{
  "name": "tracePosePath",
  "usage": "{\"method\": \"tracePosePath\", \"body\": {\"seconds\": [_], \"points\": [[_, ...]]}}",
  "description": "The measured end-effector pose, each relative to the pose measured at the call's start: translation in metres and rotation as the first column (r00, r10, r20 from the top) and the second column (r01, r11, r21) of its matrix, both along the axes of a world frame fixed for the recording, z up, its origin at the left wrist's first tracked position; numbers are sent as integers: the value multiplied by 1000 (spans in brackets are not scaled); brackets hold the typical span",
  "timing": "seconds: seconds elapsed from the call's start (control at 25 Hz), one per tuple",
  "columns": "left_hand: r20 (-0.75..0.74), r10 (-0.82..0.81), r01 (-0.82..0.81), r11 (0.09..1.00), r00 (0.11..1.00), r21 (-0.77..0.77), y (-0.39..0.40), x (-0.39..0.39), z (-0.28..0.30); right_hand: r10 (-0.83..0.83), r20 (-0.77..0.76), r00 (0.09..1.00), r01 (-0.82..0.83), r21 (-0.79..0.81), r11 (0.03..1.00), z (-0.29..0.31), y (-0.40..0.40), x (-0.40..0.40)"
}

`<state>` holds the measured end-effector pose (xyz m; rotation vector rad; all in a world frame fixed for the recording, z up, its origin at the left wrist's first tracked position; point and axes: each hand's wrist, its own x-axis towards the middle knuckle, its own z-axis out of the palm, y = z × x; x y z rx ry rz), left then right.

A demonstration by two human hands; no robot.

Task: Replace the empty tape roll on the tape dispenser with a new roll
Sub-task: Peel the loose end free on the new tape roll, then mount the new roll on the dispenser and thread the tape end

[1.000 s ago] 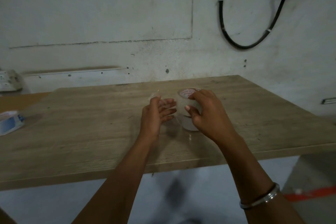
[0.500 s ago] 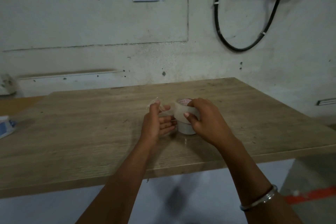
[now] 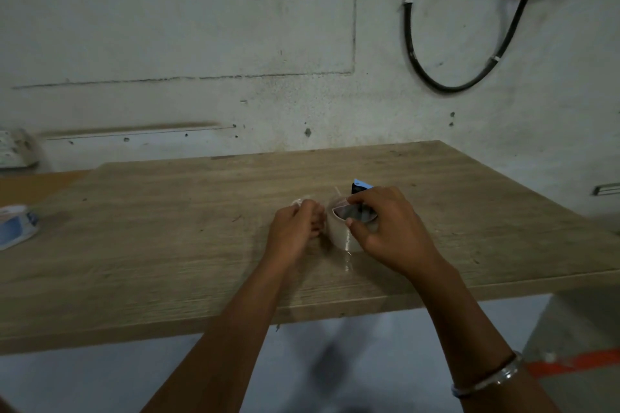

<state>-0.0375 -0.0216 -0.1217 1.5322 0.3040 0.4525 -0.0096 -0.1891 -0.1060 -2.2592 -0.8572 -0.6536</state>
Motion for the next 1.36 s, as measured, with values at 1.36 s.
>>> {"method": "tracePosePath", "body": {"seconds": [1.36], "points": [[49,277,-281,940,960,192,4,-17,-3,-255,-462,849,414,283,865,-19,10,6]]}}
